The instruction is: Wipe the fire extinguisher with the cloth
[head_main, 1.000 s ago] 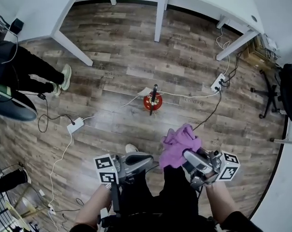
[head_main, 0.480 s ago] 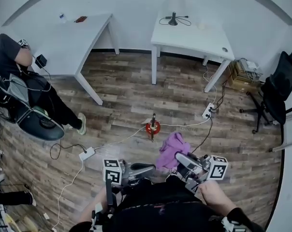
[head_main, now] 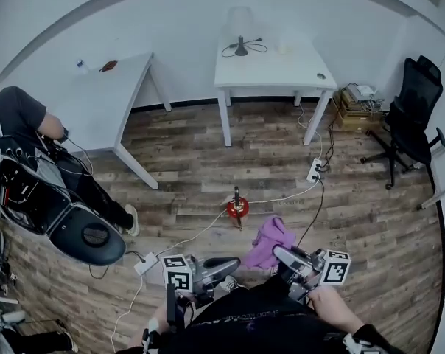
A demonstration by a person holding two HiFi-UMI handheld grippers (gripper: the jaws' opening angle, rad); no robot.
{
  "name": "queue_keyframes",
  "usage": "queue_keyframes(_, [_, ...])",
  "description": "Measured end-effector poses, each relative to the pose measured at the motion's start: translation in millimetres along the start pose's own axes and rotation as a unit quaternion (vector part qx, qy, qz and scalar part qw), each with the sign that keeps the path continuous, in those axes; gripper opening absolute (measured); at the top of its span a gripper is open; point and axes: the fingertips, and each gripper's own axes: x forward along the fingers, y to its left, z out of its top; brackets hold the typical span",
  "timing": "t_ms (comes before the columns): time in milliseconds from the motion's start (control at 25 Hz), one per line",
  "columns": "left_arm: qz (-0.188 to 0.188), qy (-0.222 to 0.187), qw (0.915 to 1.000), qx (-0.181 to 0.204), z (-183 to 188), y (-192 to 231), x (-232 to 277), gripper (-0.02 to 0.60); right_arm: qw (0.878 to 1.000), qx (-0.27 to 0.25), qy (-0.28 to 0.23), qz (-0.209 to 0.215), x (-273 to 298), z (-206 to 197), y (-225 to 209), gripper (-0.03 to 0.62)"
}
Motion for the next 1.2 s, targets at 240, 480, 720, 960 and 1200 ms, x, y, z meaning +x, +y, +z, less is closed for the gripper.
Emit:
queue_keyframes(240, [0.007,-0.022,0.9997,0.000,-13.6,-10.0,7.1,-0.002,1.000,0.004,0.025,-0.010,-14.6,-1.8,-2.8,0.054])
queue_keyframes(480, [0.047,-0.053,0.9975,0.003,-38.9,-32.7,28.7,-0.002,0.998,-0.024,0.059,0.029,-48.9,14.5,21.2,0.054])
queue_keyframes(720, [0.071,-0.090,0.9926,0.039,-63.0,-61.4,75.3,-0.002,0.996,-0.036,0.066,0.051,-113.3,33.2,30.6,0.054])
queue_keyframes(960, [0.113,-0.127,0.9848,0.037,-101.5,-73.3,103.9,-0.002,0.991,-0.038,0.120,0.037,-160.8,18.1,17.0,0.054])
queue_keyframes(1200, [0.107,-0.129,0.9853,0.031,-127.9,-89.1,130.9,-0.002,0.984,-0.033,0.168,0.050,-180.1,-13.2,18.3,0.054])
